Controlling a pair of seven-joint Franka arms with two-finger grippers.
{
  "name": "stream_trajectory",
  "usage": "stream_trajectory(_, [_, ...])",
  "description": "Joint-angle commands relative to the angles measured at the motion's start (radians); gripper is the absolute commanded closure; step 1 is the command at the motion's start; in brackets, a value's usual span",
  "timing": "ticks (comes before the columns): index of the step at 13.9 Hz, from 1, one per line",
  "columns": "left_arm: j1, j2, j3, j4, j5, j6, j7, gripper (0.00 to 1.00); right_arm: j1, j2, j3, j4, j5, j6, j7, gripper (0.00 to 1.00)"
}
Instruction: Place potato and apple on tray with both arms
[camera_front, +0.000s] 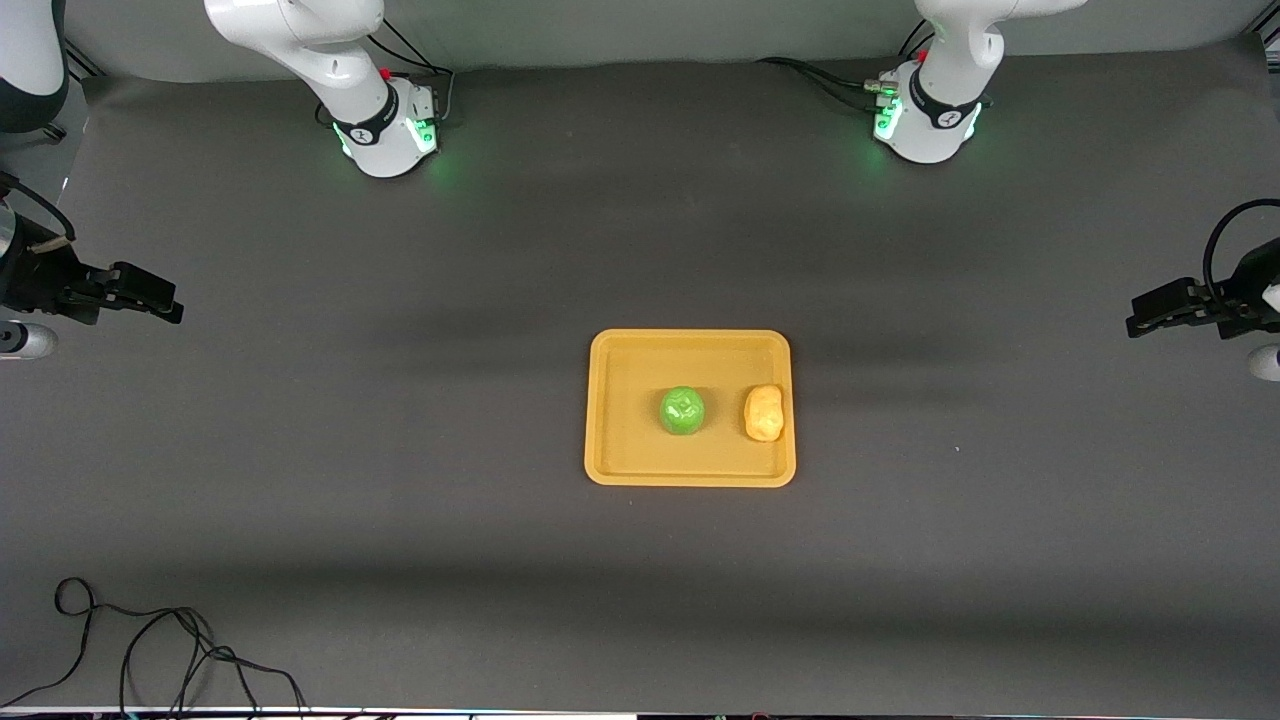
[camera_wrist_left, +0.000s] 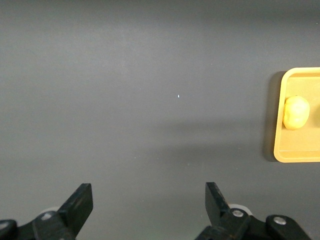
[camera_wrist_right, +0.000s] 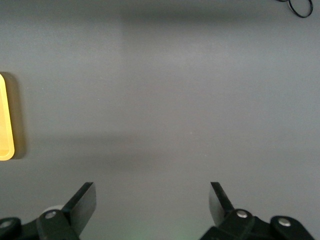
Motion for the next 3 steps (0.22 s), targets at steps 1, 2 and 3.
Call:
stream_trajectory(1, [0.002,0.004,0.003,0.007,-0.009,-0.004,-0.013,0.00,0.006,-0.011,-0.006,-0.003,0.026,0.001,-0.016,0.00])
stream_trajectory(2, [0.001,0.004,0.003,0.007,-0.009,-0.004,-0.013,0.00,0.006,-0.011,-0.006,-0.003,0.026,0.001,-0.016,0.00])
stream_trajectory(3, [-0.004,0.004,0.003,0.007,-0.009,-0.004,-0.013,0.00,0.006,-0.011,-0.006,-0.003,0.026,0.001,-0.016,0.00])
